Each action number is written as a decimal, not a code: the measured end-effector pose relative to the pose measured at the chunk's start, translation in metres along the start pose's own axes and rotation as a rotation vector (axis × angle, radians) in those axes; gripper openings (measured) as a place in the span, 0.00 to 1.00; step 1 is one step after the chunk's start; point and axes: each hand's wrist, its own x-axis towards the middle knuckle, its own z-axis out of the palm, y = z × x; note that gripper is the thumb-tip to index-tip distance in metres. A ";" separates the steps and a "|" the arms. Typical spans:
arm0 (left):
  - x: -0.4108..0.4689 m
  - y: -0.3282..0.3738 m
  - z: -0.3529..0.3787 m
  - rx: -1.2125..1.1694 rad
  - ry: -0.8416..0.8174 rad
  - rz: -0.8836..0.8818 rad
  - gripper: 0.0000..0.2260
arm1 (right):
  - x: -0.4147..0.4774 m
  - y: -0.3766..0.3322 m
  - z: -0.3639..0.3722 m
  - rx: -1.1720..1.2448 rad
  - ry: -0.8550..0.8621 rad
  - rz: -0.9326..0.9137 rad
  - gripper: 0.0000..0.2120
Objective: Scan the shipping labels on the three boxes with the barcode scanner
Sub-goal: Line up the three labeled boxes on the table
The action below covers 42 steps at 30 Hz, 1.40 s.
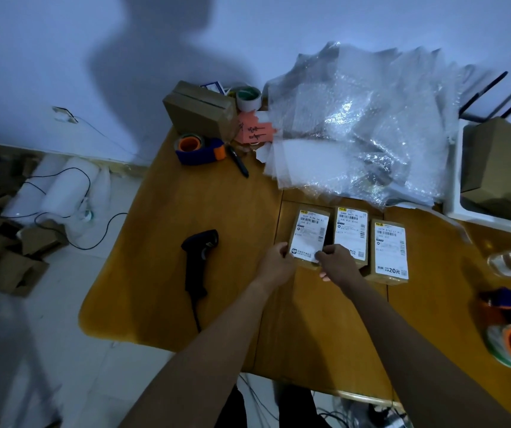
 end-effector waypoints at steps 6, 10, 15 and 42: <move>-0.027 -0.033 -0.008 0.035 0.070 -0.018 0.15 | -0.027 0.021 0.028 -0.046 0.025 -0.033 0.10; -0.049 -0.058 -0.012 -0.003 0.101 -0.041 0.11 | -0.051 0.039 0.051 -0.091 0.026 -0.044 0.09; -0.077 -0.081 -0.016 -0.011 0.101 -0.085 0.11 | -0.079 0.055 0.069 -0.059 -0.007 -0.017 0.10; -0.071 -0.070 0.006 0.040 -0.019 -0.005 0.21 | -0.073 0.075 0.056 0.051 0.072 -0.028 0.22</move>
